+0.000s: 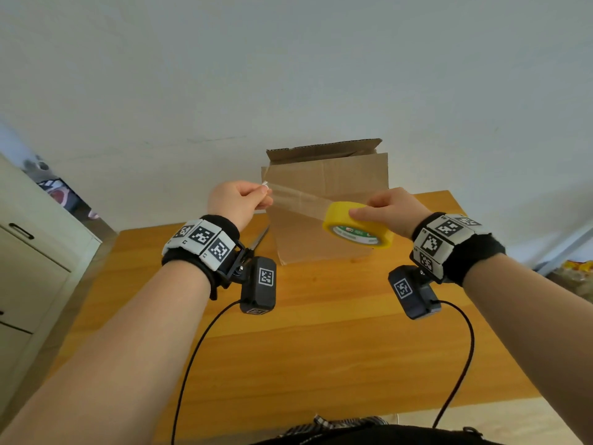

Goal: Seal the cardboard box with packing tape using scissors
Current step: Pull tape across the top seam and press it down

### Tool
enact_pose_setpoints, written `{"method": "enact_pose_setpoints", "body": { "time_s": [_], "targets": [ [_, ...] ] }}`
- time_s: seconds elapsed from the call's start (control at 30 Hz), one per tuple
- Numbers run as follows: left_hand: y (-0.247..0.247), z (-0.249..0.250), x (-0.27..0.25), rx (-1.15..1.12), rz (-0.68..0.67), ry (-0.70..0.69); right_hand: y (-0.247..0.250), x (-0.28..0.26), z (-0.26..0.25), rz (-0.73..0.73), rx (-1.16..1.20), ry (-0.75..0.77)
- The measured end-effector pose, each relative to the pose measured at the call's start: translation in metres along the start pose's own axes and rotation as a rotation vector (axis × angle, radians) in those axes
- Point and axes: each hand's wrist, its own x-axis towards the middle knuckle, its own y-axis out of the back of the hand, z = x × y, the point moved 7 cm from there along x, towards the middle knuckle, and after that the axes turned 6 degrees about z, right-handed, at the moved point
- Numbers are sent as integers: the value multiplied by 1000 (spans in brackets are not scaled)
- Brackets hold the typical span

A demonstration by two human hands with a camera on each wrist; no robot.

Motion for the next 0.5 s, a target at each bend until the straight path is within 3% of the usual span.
{"method": "enact_pose_setpoints", "body": {
  "time_s": [0.13,0.23,0.5],
  "targets": [
    [8,-3,1,-46,45,37,14,3,10,133,-198,-19],
    [7,2,2,-33,44,23,19,4,21,151,-237,-70],
    [11,-9,2,31,91,79,28,4,51,43,182,-232]
  ]
}}
